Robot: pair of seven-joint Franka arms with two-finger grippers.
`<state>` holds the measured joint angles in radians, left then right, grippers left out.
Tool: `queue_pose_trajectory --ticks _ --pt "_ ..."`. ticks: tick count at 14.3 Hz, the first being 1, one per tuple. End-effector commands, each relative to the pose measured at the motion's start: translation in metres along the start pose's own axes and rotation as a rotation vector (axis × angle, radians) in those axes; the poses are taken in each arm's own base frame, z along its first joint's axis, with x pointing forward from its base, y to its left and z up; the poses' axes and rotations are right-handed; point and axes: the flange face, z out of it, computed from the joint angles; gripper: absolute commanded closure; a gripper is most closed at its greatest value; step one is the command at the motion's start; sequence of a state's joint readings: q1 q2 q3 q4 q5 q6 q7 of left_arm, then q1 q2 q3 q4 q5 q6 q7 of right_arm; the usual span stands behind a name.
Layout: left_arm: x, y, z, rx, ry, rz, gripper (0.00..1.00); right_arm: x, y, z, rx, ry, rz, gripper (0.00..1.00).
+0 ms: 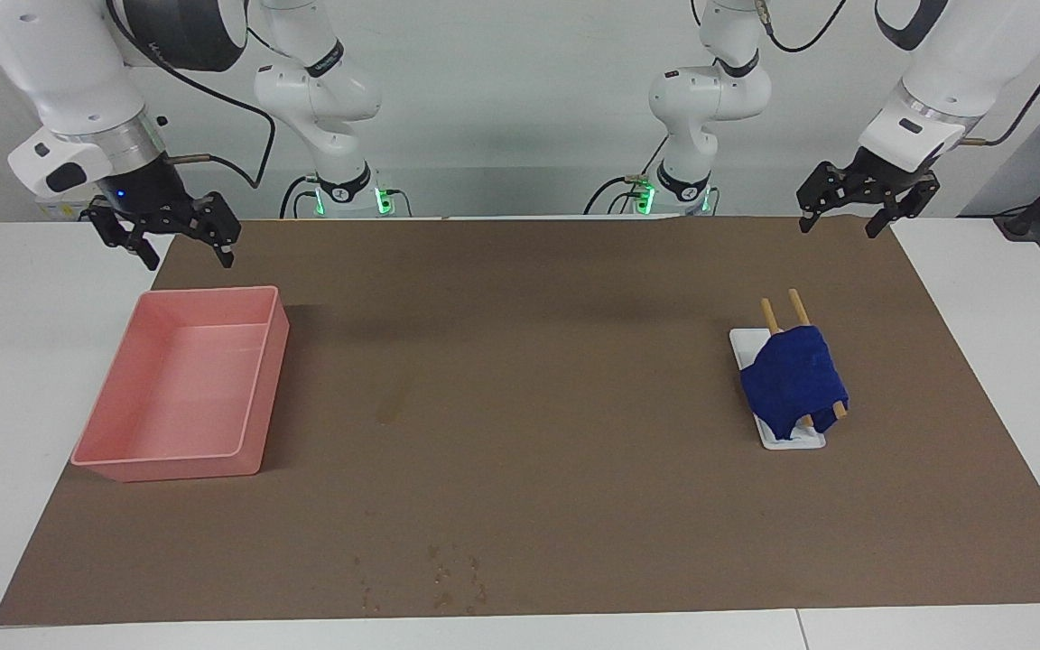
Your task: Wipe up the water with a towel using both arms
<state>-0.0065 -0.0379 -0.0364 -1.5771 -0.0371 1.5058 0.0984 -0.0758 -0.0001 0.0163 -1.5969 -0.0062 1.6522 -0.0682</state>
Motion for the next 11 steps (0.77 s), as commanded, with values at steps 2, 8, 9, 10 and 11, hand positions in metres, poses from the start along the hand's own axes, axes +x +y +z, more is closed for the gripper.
queue_pose_trajectory --ticks 2,8,9,10,11 --pt "0.002 0.003 -0.002 -0.009 0.0 -0.024 0.0 -0.003 0.002 -0.002 -0.004 0.003 -0.013 0.0" --pt "0.032 -0.01 0.043 0.009 0.147 -0.044 0.0 -0.003 0.002 -0.001 -0.003 0.001 -0.011 0.0" --pt "0.04 -0.014 0.068 0.04 0.152 -0.05 0.0 -0.003 0.002 -0.002 -0.004 0.003 -0.013 0.0" --pt "0.046 -0.016 0.09 0.082 0.163 -0.052 0.0 -0.003 0.001 -0.002 -0.003 0.003 -0.014 0.0" --pt "0.056 -0.02 0.113 0.092 0.166 -0.064 0.0 -0.003 0.002 -0.002 -0.004 0.003 -0.013 0.0"
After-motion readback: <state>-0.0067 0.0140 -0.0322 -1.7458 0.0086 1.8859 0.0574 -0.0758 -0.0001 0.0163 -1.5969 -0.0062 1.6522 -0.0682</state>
